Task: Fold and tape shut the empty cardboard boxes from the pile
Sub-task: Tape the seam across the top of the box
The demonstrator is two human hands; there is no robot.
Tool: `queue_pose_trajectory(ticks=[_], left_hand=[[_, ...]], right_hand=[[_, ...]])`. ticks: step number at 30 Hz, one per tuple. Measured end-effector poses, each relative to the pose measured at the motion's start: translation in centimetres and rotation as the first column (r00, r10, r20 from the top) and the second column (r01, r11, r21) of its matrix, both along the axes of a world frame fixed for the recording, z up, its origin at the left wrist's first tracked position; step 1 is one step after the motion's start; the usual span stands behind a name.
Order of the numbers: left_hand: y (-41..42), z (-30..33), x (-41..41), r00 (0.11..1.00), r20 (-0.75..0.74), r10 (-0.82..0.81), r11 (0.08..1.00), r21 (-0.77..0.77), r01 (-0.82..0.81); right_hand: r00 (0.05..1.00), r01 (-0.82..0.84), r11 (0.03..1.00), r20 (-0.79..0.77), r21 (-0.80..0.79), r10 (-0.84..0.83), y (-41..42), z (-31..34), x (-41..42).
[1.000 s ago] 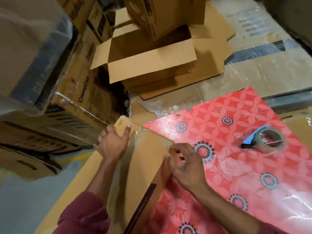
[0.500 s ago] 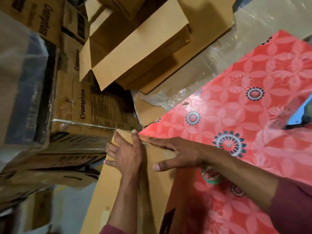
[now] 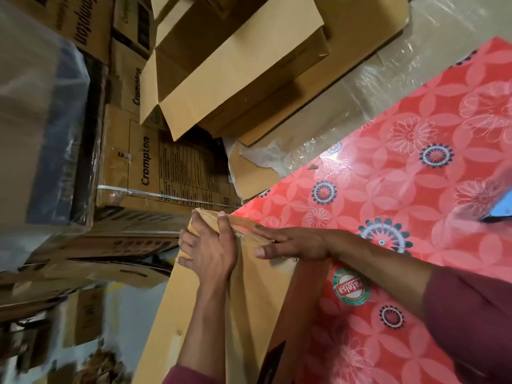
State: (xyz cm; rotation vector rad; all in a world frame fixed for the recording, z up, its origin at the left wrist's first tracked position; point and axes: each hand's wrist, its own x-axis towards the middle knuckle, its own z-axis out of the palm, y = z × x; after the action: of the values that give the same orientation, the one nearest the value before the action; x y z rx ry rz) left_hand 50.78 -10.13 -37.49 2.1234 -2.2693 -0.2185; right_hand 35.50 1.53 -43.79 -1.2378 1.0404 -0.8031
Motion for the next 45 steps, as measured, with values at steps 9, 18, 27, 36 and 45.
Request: queue_pose_trajectory(ticks=[9,18,27,36,45], left_hand=[[0.3,0.8,-0.8,0.999,0.039,-0.001,0.999,0.046,-0.001],[-1.4,4.2,-1.1,0.983,-0.176,-0.046,0.979,0.188,0.079],[4.0,5.7,2.0,0.921,-0.380,-0.087,0.964,0.202,0.174],[17.7,5.4,17.5,0.935,-0.354,0.016,0.962,0.262,0.082],[27.5,3.9,23.5,0.809,-0.588,0.017,0.966,0.217,0.138]], right_hand=[[0.956,0.173,0.975,-0.213,-0.140,-0.200,2.9,3.0,0.1],[0.828,0.409,0.876,-0.298,-0.257,-0.474,0.2,4.4,-7.0],[0.434,0.659,0.652,-0.519,-0.375,-0.737,3.0,6.8,-9.4],[0.724,0.593,0.798,-0.361,-0.111,-0.588,26.4,7.4,10.3],[0.721,0.582,0.813,-0.479,0.025,-0.501,28.7,8.3,10.9]])
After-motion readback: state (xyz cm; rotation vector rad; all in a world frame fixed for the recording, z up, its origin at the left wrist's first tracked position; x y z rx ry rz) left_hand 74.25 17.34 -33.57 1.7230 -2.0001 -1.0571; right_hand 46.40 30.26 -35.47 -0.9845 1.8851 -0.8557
